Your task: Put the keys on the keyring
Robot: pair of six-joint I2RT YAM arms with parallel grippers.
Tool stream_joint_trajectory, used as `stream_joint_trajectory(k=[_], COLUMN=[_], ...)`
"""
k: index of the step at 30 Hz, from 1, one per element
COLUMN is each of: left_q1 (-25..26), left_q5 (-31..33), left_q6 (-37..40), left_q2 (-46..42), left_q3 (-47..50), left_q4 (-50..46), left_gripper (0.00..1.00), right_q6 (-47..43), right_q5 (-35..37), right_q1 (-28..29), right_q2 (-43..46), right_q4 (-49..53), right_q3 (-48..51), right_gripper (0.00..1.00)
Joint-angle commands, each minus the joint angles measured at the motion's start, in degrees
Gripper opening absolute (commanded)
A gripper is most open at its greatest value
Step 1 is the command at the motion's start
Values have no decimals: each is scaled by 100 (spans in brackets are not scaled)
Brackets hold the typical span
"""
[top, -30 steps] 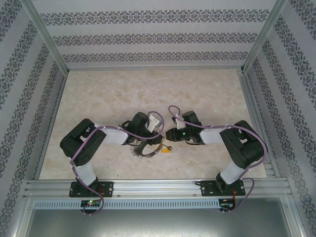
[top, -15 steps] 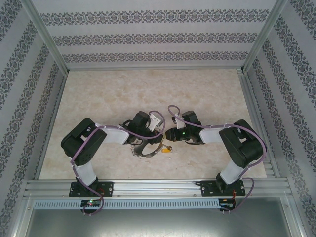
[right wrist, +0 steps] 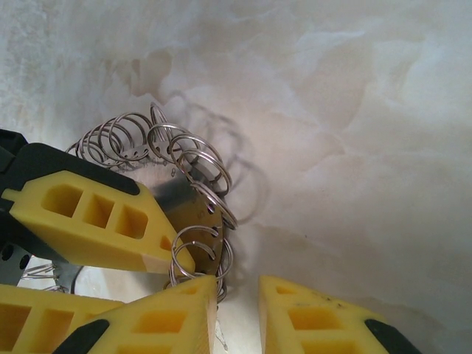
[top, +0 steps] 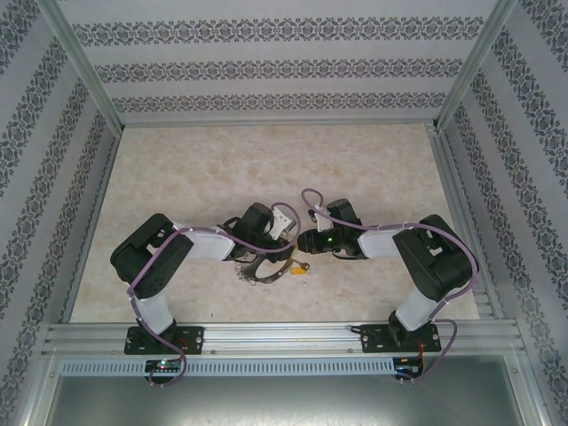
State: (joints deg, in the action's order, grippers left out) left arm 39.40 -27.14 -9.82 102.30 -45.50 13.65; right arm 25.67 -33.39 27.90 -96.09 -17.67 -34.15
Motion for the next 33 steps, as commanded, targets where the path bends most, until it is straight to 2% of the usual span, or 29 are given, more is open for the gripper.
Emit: stream_joint_trajectory(k=[1,5,13,15,20,33], left_q1=[83,88,119,143,201,322], left_q5=[94,101,12,24,121,205], left_q6=[139,148,169,190,191,83], left_q2=[135,189,213,211,134,-117], left_q3=[-185,-224,-238,-233,-176,-27], left_q4=[-148,-152,-170,-200,-184,12], left_gripper=[23,23,12,12,18,14], right_q6=[22,22,17,18,10,19], right_q5=[-45,-43,-58,-63,-49,-25], right_q1=[83,96,102,110,106,119], right_q2=[-188,-199,-216,-217,-217,-217], right_q4=[-60,-61,-61,-60,-60,-79], right_q3=[-102,-100,-129,-127,-118,-93], right_gripper=[23,22,22,22,22,22])
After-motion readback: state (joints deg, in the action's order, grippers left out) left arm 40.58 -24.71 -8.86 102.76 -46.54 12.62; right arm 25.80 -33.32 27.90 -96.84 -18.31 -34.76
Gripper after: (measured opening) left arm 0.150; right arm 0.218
